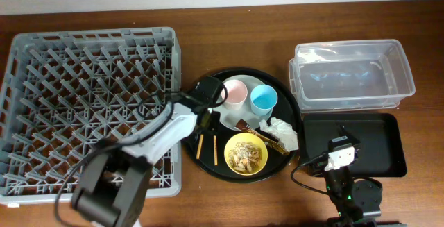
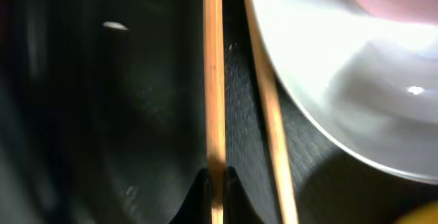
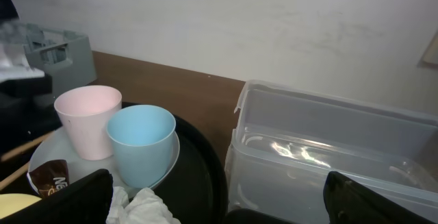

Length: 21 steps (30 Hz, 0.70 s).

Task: Sort waste into correct bins and load items into the dishwasher rack
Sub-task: 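Carry the chopstick with the left gripper into the dish rack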

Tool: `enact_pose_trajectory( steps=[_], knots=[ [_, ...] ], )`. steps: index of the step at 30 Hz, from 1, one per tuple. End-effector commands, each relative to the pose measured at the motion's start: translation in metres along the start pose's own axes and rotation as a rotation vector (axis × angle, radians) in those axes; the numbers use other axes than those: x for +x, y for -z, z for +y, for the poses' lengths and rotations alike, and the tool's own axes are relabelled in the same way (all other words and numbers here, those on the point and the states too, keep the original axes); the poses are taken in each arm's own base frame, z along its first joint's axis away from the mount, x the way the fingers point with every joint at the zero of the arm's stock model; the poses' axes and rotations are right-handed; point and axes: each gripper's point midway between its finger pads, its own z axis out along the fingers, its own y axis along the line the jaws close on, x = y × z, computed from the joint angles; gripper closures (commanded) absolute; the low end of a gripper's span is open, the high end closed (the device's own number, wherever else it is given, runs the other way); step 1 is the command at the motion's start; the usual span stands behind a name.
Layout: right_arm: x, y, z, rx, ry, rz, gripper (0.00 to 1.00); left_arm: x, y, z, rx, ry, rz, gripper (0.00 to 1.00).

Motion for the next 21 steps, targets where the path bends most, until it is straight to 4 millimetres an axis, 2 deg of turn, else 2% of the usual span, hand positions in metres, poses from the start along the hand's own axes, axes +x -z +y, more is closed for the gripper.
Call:
enact_pose_trajectory(
  steps=[1,3,4,6,8,12,14,16,18,21],
  knots=[
    [0.003,0.0,0.0,-0.001,-0.012,0.005,0.01,-0.058,0.12,0.011,0.074,0.056,-0.317,0.99],
    [0.003,0.0,0.0,-0.001,-0.012,0.005,0.01,-0.056,0.145,0.036,0.061,0.11,-0.355,0.99],
    [0.003,0.0,0.0,-0.001,-0.012,0.005,0.01,-0.048,0.152,0.064,0.023,0.163,-0.34,0.99],
    [0.003,0.0,0.0,-0.001,-0.012,0.005,0.01,-0.038,0.143,0.091,-0.021,0.178,-0.281,0.99],
    [0.003,0.0,0.0,-0.001,-0.012,0.005,0.01,-0.032,0.122,0.111,-0.055,0.184,-0.203,0.99],
    [0.003,0.0,0.0,-0.001,-0.012,0.005,0.01,-0.03,0.075,0.116,-0.075,0.149,-0.093,0.99],
    [0.003,0.0,0.0,-0.001,-0.012,0.005,0.01,-0.026,0.057,0.121,-0.086,0.168,-0.046,0.99],
    [0.003,0.0,0.0,-0.001,-0.012,0.005,0.01,-0.025,0.055,0.134,-0.111,0.21,-0.041,0.99],
    [0.003,0.0,0.0,-0.001,-0.012,0.005,0.01,-0.024,0.055,0.135,-0.112,0.211,-0.037,0.84],
    [0.003,0.0,0.0,-0.001,-0.012,0.005,0.01,-0.024,0.055,0.135,-0.113,0.211,-0.038,0.8]
  ],
)
